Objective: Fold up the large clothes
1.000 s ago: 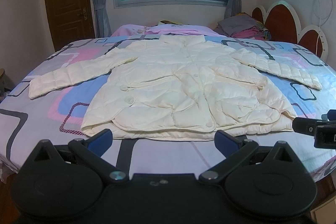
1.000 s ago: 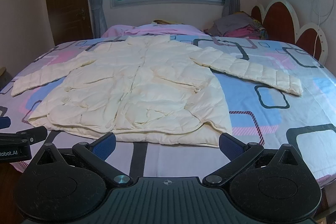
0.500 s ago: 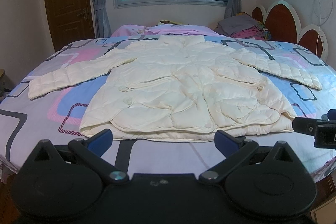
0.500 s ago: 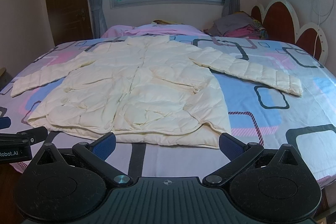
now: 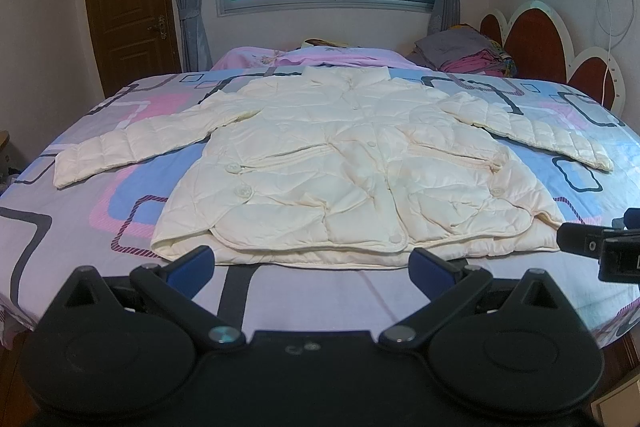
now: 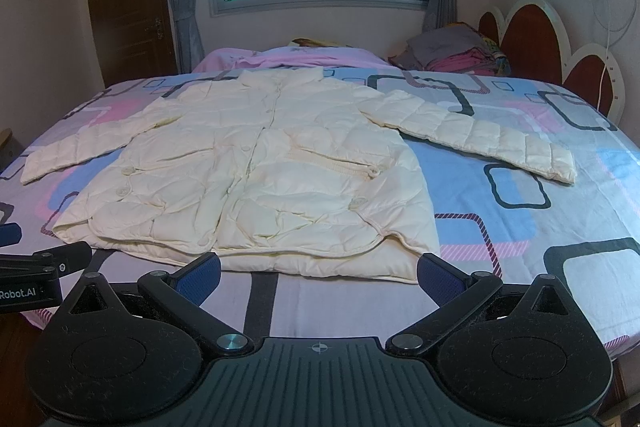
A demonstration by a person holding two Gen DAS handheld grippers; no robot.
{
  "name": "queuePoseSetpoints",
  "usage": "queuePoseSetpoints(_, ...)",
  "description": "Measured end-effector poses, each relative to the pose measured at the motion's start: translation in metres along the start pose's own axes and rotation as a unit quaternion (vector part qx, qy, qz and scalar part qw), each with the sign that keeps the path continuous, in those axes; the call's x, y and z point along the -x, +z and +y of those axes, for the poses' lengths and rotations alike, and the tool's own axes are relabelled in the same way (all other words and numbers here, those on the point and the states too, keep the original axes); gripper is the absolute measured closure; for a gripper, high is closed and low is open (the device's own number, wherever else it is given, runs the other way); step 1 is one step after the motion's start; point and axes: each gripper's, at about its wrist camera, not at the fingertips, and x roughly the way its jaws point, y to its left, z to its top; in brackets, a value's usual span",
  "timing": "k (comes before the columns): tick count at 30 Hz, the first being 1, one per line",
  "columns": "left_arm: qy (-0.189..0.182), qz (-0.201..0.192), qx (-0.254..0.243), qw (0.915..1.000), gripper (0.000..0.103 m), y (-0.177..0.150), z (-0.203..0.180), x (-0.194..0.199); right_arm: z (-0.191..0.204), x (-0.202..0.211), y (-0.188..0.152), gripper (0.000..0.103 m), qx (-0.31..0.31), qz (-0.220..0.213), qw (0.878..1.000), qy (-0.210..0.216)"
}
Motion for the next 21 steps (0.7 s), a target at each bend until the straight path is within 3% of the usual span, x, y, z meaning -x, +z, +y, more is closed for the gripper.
queuePoseSetpoints(21, -0.002, -0.006, 0.002, 1.0, 0.0, 0.012, -0.007, -0.012, -0.01, -0.013, 0.017, 0.0, -0.005, -0.008, 1.0, -0.011)
